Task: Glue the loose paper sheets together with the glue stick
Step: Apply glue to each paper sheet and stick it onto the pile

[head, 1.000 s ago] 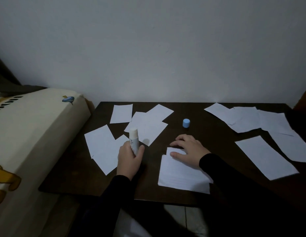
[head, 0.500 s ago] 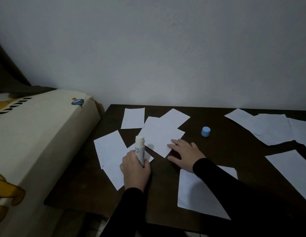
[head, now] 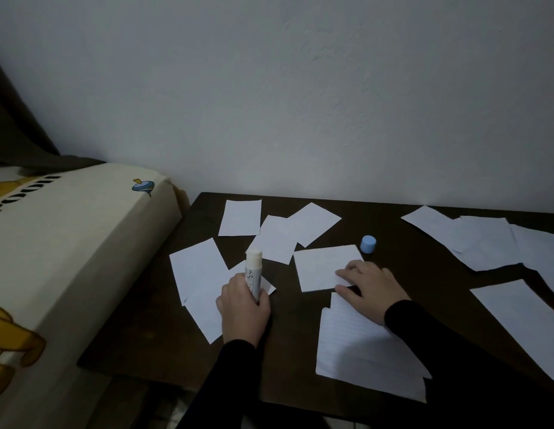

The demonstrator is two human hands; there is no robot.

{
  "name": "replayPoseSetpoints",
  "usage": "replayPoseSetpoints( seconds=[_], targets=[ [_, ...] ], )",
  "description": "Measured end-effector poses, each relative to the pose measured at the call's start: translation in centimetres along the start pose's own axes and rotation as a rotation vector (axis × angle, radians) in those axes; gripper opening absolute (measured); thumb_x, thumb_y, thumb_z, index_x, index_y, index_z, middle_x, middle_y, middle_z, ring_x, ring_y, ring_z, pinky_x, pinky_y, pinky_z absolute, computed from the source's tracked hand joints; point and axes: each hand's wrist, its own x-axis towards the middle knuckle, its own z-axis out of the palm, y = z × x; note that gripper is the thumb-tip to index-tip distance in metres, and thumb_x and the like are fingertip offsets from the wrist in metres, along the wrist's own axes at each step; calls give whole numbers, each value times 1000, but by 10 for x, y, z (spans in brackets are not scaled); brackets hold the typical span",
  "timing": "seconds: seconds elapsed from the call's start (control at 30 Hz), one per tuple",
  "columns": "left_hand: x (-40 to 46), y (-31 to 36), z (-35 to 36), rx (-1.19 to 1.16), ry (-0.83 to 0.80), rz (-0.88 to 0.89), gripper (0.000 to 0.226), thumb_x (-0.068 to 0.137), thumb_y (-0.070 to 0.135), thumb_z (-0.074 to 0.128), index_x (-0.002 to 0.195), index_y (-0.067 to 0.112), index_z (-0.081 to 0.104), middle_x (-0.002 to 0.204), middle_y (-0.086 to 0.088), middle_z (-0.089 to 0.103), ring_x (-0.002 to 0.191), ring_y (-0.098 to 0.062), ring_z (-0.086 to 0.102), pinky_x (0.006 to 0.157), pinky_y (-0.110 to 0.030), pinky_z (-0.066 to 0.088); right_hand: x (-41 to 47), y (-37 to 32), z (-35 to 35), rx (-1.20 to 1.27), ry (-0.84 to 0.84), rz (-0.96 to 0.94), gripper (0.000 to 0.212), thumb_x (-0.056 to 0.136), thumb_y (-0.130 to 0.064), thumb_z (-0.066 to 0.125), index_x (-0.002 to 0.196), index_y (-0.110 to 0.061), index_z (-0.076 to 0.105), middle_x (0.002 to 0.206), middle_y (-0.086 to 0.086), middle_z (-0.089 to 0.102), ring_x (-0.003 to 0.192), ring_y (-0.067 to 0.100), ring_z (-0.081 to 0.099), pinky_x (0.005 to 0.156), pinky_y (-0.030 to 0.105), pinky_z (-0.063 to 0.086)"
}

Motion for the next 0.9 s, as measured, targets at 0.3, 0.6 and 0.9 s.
replayPoseSetpoints(
  seconds=[0.3,0.6,0.9],
  targets=[
    [2,0,1,15,-7,1,41,90,35,63,124,19,48,121,-2,58,109,-17,52,99,-36,41,-13,22,6,36,69,2,47,99,-51,33,144,-37,36,137,-10,39,123,8,37,102,28,33],
    [-8,1,1,-85,53,150,22,94,39,55,106,25,45,108,1,55,91,-10,46,86,-30,34,-20,59,9,53,89,166,42,100,-40,39,141,-36,41,143,-11,37,137,12,26,111,37,27],
    [-20,53,-7,-451,-181,142,29,99,42,43,123,32,30,117,11,47,97,-4,49,81,-21,42,-33,77,18,131,108,126,44,102,-31,36,144,-39,35,147,-13,29,138,8,19,112,33,15]
  ],
)
